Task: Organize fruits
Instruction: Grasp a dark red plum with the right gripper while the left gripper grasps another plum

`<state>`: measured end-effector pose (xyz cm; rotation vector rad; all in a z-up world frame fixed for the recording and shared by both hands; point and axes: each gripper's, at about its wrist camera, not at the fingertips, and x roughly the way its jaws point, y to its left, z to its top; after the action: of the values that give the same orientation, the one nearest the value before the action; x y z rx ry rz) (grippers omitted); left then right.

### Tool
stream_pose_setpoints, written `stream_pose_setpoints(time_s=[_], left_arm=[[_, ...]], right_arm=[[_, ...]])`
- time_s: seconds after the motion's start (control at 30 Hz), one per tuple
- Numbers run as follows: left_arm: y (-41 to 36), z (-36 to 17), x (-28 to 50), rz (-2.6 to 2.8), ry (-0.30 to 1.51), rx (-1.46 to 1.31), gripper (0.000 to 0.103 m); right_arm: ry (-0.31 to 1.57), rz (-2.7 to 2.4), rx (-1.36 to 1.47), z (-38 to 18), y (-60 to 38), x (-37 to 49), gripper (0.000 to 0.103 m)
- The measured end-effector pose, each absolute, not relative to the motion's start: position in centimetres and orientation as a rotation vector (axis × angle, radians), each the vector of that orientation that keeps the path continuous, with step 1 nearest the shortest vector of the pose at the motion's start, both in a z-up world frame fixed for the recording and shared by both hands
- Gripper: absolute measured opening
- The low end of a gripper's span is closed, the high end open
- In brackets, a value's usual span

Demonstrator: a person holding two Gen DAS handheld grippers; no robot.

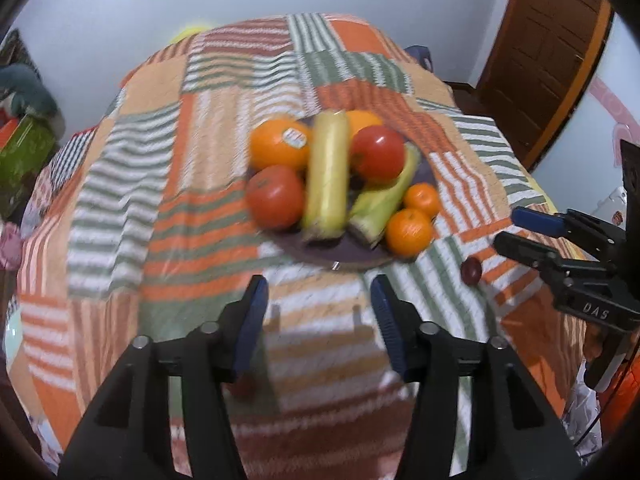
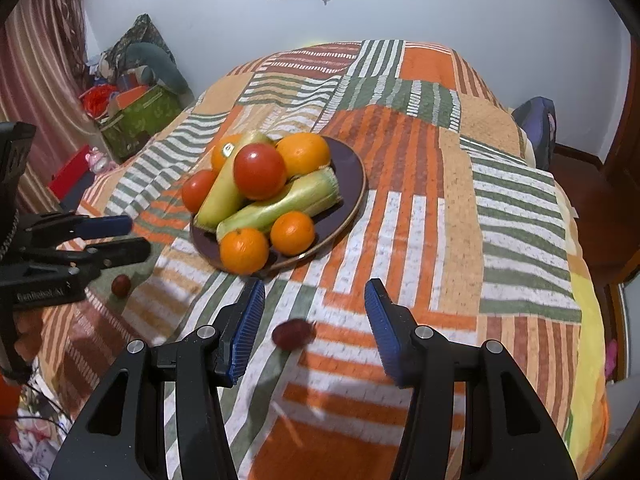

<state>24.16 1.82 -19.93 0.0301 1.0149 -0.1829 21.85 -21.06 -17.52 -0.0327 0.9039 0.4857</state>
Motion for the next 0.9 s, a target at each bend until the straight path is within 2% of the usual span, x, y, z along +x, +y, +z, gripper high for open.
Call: stream_pose_setpoints(time_s=[0.4, 0.5, 0.67, 0.7, 0.9], left_arm=[[6.0, -22.5, 19.4, -0.134, 1.102, -0.009, 0.057], [6.2, -23.5, 19.2, -0.13, 1.124, -0.014, 0.048], [7.1, -24.9, 20.1, -0.077, 1.135, -0.011, 0.034], [7.3, -25.1, 20.2, -0.074, 1.134, -0.02, 0.033], [7.6, -25.6, 20.6, -0.075, 1.116, -0.033, 0.029]], right_arm=[[0.972, 0.473, -0.067, -19.4, -19.5, 20.0, 0.048], [1.0, 0.472, -0.053, -20.1, -19.4, 20.2, 0.039], [1.012, 0.476, -0.069, -20.8, -19.0, 20.5, 0.032], [1.015, 0.481, -0.073, -20.9, -18.9, 20.5, 0.03], [1.009, 0.464, -0.089, -21.2, -18.3, 20.9, 0.029]])
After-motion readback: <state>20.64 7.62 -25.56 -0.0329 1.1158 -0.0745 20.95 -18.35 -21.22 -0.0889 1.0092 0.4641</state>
